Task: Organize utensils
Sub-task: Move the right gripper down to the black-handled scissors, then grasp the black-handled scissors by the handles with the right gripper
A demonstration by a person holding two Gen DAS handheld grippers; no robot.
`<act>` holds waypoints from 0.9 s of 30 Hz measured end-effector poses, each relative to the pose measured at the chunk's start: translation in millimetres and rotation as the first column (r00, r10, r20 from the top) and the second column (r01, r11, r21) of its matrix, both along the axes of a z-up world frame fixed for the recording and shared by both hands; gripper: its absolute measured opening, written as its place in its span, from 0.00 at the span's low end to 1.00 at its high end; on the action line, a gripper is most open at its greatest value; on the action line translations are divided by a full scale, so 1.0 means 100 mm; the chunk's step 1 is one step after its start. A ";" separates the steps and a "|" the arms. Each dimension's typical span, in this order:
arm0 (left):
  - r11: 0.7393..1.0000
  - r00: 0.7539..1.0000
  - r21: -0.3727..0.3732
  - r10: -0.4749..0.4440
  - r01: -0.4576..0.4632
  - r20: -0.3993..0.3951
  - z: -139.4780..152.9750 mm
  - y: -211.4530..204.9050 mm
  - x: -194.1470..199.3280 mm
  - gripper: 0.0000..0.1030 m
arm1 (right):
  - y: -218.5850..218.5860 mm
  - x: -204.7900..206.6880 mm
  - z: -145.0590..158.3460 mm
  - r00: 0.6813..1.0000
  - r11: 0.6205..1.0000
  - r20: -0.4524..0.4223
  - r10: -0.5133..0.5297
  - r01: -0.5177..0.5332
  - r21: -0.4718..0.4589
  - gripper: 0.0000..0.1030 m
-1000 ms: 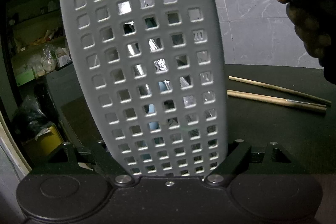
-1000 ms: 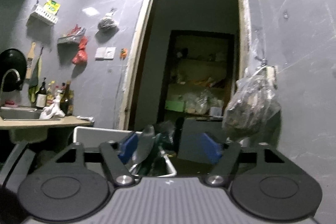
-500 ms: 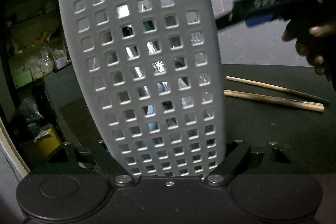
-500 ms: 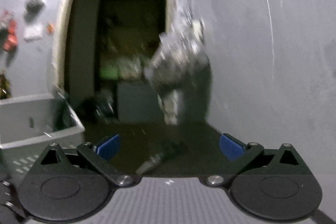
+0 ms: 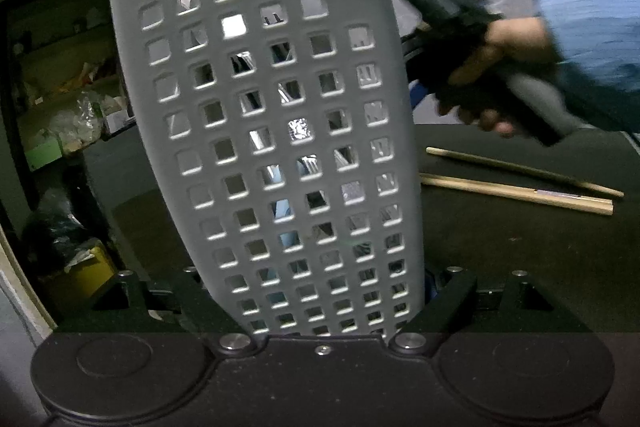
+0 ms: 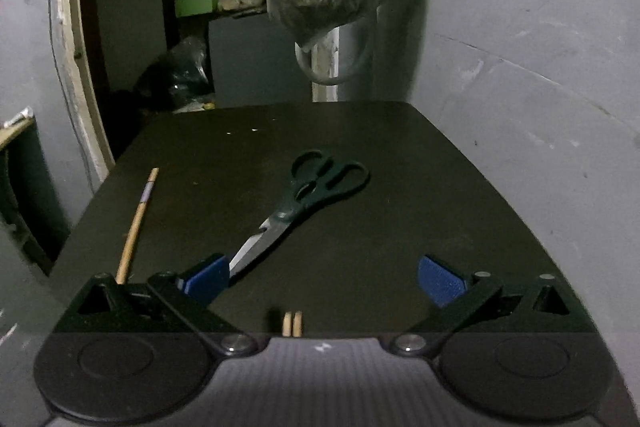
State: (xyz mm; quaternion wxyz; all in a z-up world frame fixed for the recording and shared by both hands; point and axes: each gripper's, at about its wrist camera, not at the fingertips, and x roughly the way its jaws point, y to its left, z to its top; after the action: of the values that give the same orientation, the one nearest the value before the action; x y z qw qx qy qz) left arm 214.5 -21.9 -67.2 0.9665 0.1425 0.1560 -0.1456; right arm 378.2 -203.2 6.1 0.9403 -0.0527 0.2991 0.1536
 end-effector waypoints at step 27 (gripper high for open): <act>0.999 0.999 -0.029 -0.030 0.030 -0.014 -0.06 0.18 0.13 0.82 | 0.67 0.91 -0.24 0.995 0.999 -0.101 -0.019 0.014 -0.053 0.37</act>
State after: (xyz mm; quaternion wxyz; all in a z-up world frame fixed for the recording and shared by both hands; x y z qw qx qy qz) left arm 227.1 -3.4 -73.1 0.9650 0.1301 0.1585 -0.1634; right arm 469.3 -136.0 -17.7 0.9235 -0.0668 0.3506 0.1405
